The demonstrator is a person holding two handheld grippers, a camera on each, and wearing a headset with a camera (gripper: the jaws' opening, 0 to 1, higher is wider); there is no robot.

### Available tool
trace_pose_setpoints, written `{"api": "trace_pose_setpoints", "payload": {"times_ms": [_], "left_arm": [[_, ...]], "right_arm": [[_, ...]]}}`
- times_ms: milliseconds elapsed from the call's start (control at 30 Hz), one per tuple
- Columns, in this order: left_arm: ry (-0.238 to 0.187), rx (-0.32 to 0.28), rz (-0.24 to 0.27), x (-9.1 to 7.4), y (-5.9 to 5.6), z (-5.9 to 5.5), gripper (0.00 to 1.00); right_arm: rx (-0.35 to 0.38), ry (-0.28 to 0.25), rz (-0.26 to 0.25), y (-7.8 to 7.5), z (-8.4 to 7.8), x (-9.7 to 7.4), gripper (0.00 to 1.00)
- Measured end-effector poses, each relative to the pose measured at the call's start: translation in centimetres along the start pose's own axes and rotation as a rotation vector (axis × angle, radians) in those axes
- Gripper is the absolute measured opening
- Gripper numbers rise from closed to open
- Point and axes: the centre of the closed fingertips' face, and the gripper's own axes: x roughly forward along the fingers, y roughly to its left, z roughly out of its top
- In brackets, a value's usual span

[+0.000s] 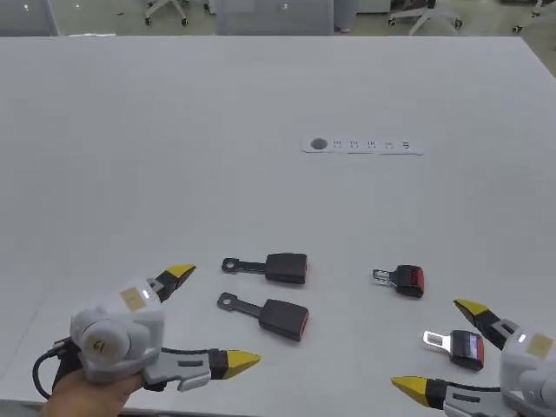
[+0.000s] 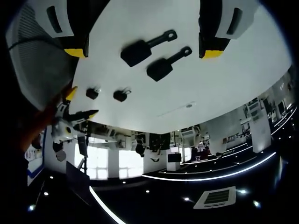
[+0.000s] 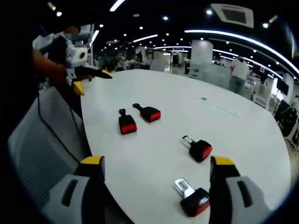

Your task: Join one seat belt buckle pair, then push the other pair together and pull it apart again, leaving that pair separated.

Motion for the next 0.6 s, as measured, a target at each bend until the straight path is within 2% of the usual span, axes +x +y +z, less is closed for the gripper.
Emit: {"api": "trace_pose_setpoints", "payload": {"times_ms": [367,600], "left_arm": [[0.019,0.006,-0.01,-0.04,-0.24,-0.53,1.0],[0.013,0.002,-0.01,-0.08,-0.27,-0.44,1.0]], "right_arm": [[-0.011,-0.001,0.012,0.01,0.08,-0.01,0.94],[-0.01,0.001,0.016,-0.01,-0.1,-0.25,0.94]]}}
